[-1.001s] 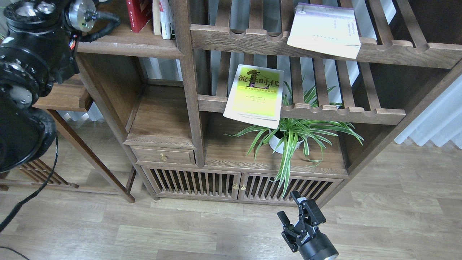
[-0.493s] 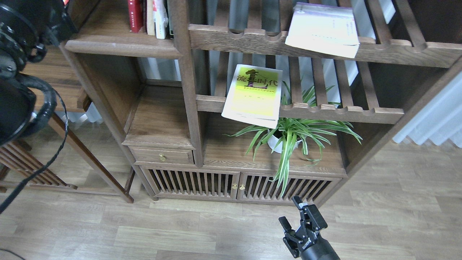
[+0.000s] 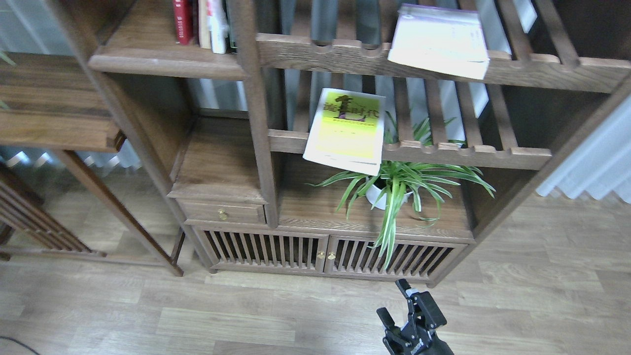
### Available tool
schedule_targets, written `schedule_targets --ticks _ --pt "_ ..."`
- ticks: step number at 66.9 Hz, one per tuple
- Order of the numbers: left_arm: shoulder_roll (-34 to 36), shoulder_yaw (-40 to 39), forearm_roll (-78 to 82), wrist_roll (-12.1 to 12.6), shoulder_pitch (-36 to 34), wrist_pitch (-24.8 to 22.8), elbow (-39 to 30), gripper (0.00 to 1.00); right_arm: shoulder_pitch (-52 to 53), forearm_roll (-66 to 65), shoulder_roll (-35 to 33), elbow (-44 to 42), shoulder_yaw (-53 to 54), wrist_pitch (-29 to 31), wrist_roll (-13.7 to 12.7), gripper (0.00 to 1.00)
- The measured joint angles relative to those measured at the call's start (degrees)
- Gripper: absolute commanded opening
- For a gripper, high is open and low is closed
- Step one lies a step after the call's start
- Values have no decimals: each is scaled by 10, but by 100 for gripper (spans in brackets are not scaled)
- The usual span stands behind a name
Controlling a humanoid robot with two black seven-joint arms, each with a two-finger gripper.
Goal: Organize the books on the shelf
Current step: 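Withdraw the left gripper from the top-left shelf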
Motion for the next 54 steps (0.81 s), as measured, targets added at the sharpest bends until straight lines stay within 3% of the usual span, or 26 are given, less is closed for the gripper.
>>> schedule_targets --ticks 9,23,36,54 --pt "39 -41 -40 -7 60 -50 -29 100 -1 0 -3 0 6 0 1 99" --pt "41 -120 -51 -4 192 -175 -31 100 -4 -3 14 0 6 0 2 99" --pt "50 -137 -110 4 277 -283 -37 100 -4 -4 38 0 -2 0 2 99" --pt "65 -134 -222 6 413 -311 -36 100 -21 -3 32 7 -7 0 2 99"
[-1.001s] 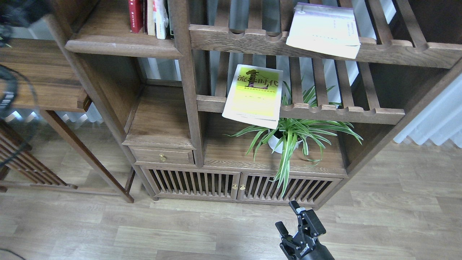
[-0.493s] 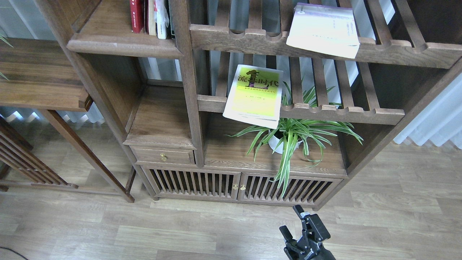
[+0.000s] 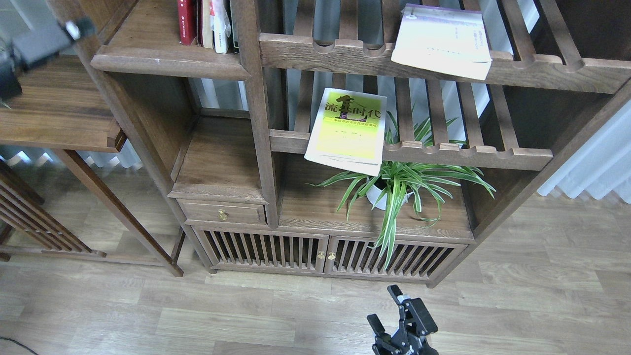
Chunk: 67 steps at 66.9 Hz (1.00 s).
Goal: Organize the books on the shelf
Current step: 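Withdraw the left gripper from the top-left shelf, then reach the right gripper up and grasp the white book on the upper shelf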
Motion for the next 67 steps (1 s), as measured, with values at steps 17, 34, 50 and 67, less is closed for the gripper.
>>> schedule_targets --ticks 17,34,50,67 --pt "-17 3 -5 -8 90 0 -43 100 19 -9 2 27 21 0 -1 99" --pt "-55 -8 -5 -16 182 0 -52 100 90 -70 -1 50 24 0 -2 99" --pt "-100 -19 2 -15 195 0 -11 100 138 -77 -8 124 76 0 -2 99" --pt "-140 -51 41 -14 192 0 10 100 209 -74 -15 186 138 -61 -2 99"
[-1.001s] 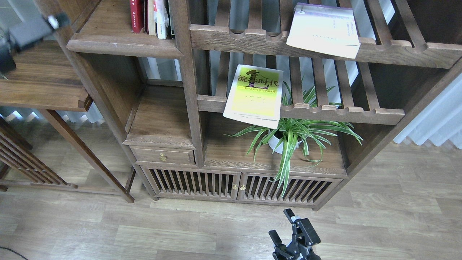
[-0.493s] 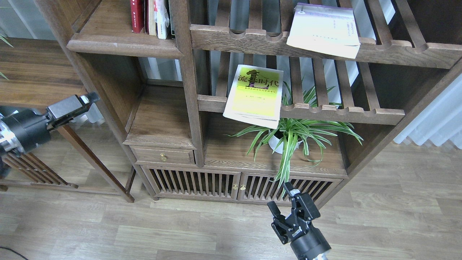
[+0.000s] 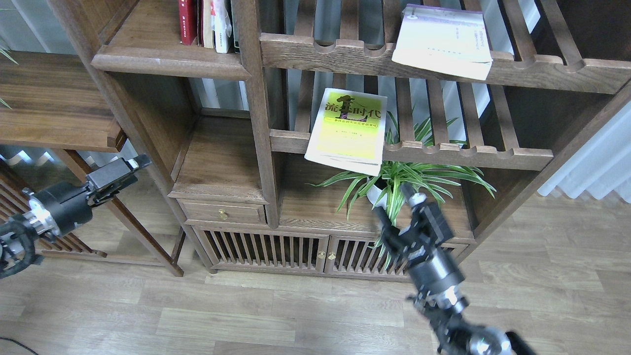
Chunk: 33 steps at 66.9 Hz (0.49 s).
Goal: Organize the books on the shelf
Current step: 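Reach the right gripper up and grasp the white book on the upper shelf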
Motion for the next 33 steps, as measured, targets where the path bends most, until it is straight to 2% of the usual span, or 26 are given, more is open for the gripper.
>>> schedule_targets --ticks 2,3,18,33 --pt "-4 -5 3 0 0 0 1 100 11 0 0 0 5 -12 1 99" --pt "-9 -14 6 0 -1 0 2 100 37 0 2 1 15 -37 3 99" --pt "-15 -28 9 0 -1 0 3 100 145 -4 20 -10 24 -122 18 99" --pt "-12 -52 10 0 -1 0 3 100 222 -7 24 -27 27 -147 34 99"
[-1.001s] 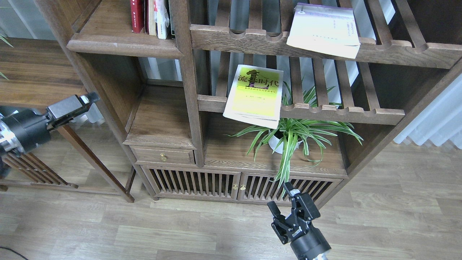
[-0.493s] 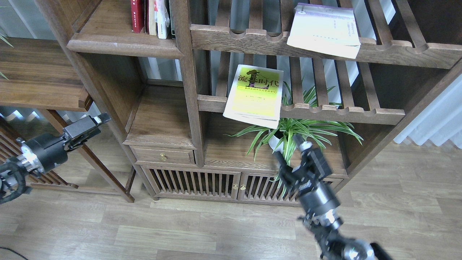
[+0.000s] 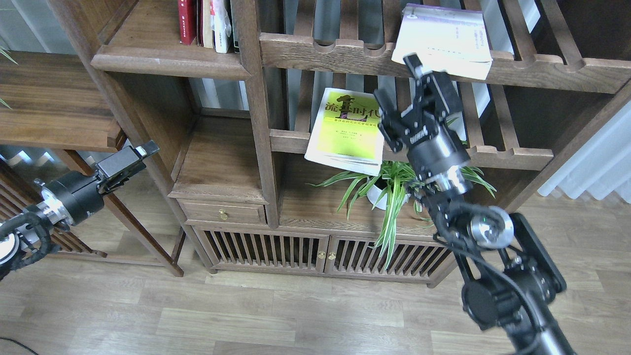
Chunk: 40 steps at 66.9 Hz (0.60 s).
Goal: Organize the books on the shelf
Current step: 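Reach the right gripper up and grasp the white book on the upper shelf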
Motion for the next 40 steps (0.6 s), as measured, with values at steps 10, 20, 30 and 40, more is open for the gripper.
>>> schedule_targets --ticks 10,20,30,40 --pt "2 -18 0 0 0 0 0 100 8 -4 -6 -24 5 -8 1 98" --pt "4 -27 0 0 1 0 0 100 29 -7 -9 -75 14 -10 2 98" --pt "5 -41 0 0 1 0 -1 100 34 -8 -22 -91 32 -11 2 95" --pt "6 -48 0 1 3 0 0 100 34 -9 -38 -92 44 -11 3 87"
